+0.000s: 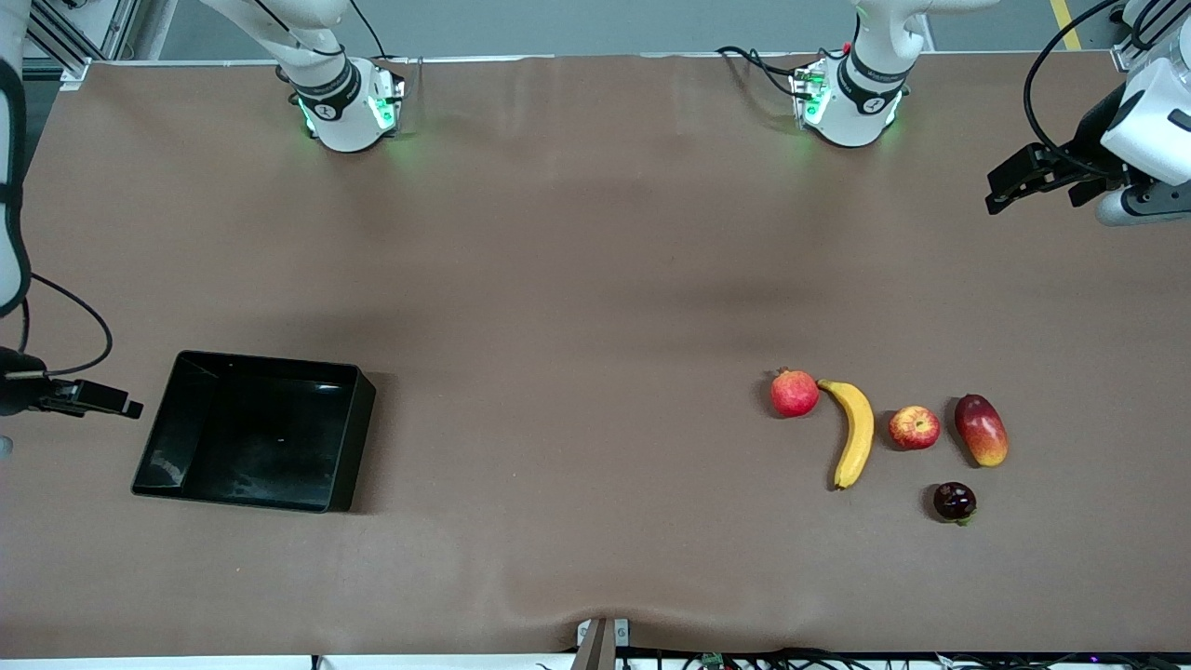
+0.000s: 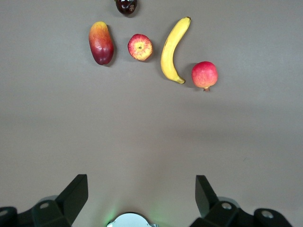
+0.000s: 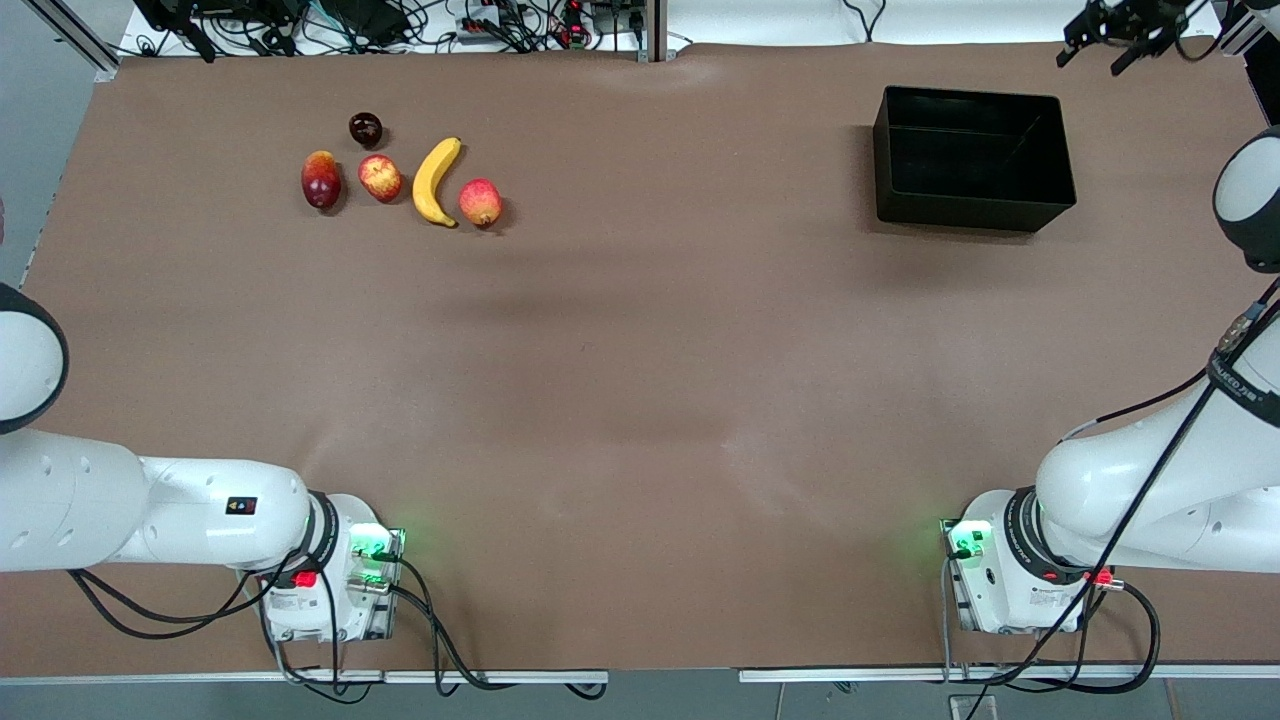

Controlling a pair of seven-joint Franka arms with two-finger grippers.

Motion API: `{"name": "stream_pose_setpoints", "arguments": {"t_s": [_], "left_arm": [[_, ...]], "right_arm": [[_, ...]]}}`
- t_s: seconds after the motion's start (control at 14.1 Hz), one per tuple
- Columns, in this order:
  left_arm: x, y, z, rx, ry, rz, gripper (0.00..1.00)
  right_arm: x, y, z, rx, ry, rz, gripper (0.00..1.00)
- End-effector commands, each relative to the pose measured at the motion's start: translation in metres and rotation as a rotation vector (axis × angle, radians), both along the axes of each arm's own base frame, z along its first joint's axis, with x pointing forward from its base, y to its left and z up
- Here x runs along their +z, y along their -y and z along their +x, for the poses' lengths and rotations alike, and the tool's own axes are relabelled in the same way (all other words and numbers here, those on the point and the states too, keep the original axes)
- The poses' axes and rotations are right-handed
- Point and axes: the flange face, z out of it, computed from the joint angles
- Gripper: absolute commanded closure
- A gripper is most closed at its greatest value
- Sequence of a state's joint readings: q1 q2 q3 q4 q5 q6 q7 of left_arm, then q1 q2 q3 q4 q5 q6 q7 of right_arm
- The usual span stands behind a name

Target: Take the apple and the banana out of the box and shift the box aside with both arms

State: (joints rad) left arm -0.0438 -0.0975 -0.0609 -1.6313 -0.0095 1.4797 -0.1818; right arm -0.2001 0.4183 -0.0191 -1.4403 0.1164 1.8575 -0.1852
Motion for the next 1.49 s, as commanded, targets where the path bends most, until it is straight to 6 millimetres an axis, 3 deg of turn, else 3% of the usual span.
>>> {"name": "stream_pose_setpoints", "arguments": {"t_s": [0.0, 0.35, 0.64, 0.85, 0.99, 1.42], "left_arm": [[0.012, 0.001, 0.001, -0.013, 0.024, -0.011, 0.0], [0.015, -0.001, 0.004, -0.031, 0.032, 0.007, 0.0], [0.011, 0.002, 0.004, -0.037, 0.014, 0.012, 0.0], [0.011, 0.0, 0.004, -0.033, 0.014, 0.013, 0.0], [0.011, -0.001, 0.004, -0.027, 0.014, 0.015, 0.0], [0.008, 0.004, 0.006, -0.04, 0.008, 0.015, 0.0]], "right_arm": [[0.061, -0.047, -0.032, -0.009, -0.08, -0.057, 0.0], [0.142, -0.077, -0.089, 0.035, -0.042, -0.057, 0.0], [0.176, -0.104, -0.121, -0.011, -0.06, -0.05, 0.0], [0.195, -0.119, -0.136, -0.032, -0.043, -0.043, 0.0], [0.195, -0.131, -0.14, -0.04, -0.065, -0.045, 0.0], [0.2, -0.129, -0.147, -0.025, -0.082, -0.046, 0.0]]}}
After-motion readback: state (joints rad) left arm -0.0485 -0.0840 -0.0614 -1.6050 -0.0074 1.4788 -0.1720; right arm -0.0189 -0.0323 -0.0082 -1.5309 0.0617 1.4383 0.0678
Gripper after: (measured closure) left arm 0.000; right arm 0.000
